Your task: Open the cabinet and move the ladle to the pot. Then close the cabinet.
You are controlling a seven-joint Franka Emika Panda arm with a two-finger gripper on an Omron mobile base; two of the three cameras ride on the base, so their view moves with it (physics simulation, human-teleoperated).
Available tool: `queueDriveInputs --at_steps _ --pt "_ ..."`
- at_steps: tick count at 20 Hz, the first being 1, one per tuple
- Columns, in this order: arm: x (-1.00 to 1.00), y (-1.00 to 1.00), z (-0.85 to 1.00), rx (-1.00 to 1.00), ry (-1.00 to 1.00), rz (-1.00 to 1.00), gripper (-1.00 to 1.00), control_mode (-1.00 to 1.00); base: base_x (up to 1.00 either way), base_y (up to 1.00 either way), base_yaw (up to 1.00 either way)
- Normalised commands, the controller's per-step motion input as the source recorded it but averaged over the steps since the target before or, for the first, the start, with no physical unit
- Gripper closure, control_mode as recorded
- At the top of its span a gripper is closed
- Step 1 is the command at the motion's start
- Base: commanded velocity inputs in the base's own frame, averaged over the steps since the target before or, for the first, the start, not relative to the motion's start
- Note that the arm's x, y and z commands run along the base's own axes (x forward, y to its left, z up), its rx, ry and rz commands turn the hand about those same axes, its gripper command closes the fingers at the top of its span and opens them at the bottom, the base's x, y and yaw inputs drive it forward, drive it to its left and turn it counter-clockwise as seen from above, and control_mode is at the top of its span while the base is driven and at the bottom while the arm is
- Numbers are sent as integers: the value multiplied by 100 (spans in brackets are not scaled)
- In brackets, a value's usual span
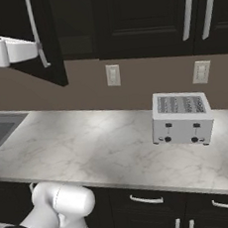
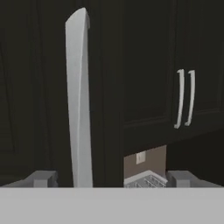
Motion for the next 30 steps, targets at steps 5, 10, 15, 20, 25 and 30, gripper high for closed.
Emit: queueDriveInputs --at_steps 5,10,15,20,25,30 --pt "-42 -5 0 12 0 0 -100 -100 0 0 0" --pt "-51 -16 0 13 0 10 -100 -100 0 0 0" --pt "-28 -21 0 17 -2 15 -100 -100 0 0 0" --pt "0 -32 0 21 0 10 -100 -100 0 0 0" --pt "1 -34 0 25 0 15 -100 -100 0 0 0" --pt "0 -30 0 21 0 28 -100 -100 0 0 0"
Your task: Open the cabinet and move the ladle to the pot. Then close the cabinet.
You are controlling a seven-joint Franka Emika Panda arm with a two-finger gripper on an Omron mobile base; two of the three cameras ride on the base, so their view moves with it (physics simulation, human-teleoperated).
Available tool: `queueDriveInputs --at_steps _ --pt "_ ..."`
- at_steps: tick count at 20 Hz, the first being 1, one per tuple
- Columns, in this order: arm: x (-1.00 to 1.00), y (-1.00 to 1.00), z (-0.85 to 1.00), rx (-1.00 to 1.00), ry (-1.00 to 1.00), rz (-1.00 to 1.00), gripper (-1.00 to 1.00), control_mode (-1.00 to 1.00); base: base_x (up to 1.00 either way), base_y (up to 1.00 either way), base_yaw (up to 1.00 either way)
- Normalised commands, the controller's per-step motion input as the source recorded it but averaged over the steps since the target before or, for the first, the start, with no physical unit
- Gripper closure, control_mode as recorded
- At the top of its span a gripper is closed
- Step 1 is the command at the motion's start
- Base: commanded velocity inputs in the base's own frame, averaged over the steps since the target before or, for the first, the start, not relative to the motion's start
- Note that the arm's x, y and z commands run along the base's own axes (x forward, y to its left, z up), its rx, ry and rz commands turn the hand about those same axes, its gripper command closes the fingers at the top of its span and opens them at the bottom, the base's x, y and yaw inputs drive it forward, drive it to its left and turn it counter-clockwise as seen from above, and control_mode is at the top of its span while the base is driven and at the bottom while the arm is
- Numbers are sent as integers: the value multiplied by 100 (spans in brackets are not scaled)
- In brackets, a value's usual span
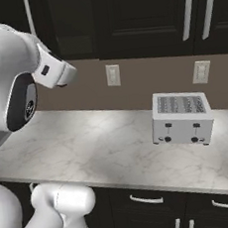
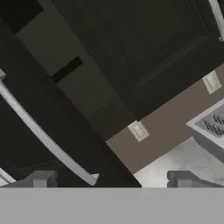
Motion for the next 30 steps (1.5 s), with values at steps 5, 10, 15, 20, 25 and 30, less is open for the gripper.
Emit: queueDriveInputs --at_steps 5,10,15,20,25,30 --pt "10 -31 0 17 0 40 -100 -100 0 0 0" --pt "23 -18 -9 5 0 45 -100 -100 0 0 0" --pt "29 -1 -13 0 0 41 -100 -100 0 0 0" --pt "33 0 -21 0 -2 28 -100 -100 0 0 0" --pt "27 0 -8 1 -5 18 -100 -100 0 0 0" --pt "33 1 -7 1 -2 3 -100 -100 0 0 0"
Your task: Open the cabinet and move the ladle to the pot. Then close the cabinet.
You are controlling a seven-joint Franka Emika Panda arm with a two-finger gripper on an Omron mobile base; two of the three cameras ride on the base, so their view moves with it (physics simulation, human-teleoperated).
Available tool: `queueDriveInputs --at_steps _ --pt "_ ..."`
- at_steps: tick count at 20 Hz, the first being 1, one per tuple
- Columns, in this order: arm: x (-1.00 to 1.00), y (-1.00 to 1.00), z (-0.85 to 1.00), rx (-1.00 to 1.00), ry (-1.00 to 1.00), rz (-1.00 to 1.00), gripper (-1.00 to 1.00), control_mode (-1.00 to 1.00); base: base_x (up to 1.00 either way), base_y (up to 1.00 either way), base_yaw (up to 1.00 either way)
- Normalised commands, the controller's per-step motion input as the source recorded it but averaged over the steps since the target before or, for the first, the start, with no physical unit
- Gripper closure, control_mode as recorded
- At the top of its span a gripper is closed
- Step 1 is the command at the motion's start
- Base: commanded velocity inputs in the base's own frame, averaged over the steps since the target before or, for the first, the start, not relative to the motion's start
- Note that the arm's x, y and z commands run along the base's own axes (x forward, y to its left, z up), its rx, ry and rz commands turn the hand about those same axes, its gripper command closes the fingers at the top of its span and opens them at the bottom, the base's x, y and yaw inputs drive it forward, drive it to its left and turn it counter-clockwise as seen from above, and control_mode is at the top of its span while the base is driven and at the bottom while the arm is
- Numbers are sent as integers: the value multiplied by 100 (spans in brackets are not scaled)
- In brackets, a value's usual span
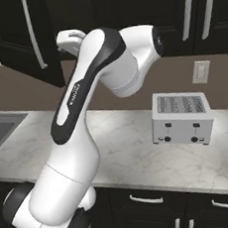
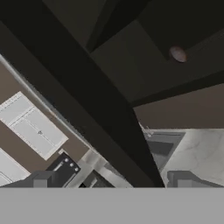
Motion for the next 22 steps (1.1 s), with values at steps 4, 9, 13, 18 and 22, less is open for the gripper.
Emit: queueDriveInputs --at_steps 4,9,13,18,22 --pt "40 2 -15 0 0 0 -100 -100 0 0 0" --pt "34 0 -13 0 0 0 -100 -100 0 0 0" --pt "12 7 -5 0 0 0 -100 -100 0 0 0" --pt "4 34 -13 0 0 1 -100 -100 0 0 0" --pt "0 43 -6 0 0 2 -100 -100 0 0 0"
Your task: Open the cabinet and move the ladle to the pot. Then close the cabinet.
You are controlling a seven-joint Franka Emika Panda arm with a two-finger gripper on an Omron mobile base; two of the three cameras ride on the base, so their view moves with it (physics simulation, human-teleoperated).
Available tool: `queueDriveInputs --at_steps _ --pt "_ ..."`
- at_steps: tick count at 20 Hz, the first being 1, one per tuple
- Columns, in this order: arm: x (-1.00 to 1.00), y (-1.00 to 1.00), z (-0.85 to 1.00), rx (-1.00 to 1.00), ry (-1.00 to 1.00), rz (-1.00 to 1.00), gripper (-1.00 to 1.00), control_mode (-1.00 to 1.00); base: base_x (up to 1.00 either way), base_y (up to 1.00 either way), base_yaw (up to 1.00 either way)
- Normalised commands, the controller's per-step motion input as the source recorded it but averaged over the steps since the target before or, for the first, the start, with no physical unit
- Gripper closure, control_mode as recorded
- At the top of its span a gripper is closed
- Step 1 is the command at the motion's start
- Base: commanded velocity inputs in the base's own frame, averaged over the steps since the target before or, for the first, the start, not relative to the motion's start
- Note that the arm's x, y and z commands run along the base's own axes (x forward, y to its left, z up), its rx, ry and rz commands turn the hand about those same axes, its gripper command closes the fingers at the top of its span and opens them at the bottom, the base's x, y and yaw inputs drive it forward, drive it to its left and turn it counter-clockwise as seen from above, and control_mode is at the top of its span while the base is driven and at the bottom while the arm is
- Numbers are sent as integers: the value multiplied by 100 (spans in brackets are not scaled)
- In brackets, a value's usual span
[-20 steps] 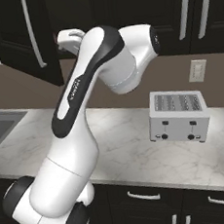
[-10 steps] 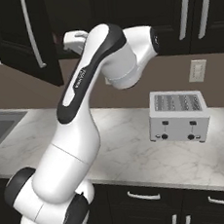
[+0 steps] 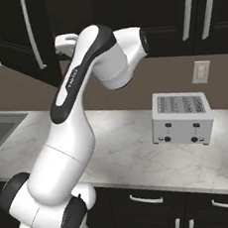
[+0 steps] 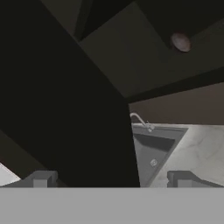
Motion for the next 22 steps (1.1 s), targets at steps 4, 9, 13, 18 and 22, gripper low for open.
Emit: queueDriveInputs --at_steps 4,9,13,18,22 --pt "0 43 -1 0 0 3 -100 -100 0 0 0" --pt "-3 31 0 0 0 6 -100 -100 0 0 0" --pt "-7 39 0 0 0 12 -100 -100 0 0 0" --pt "-1 70 -13 0 0 15 -100 -100 0 0 0" --pt "-9 78 -16 0 -5 16 -100 -100 0 0 0"
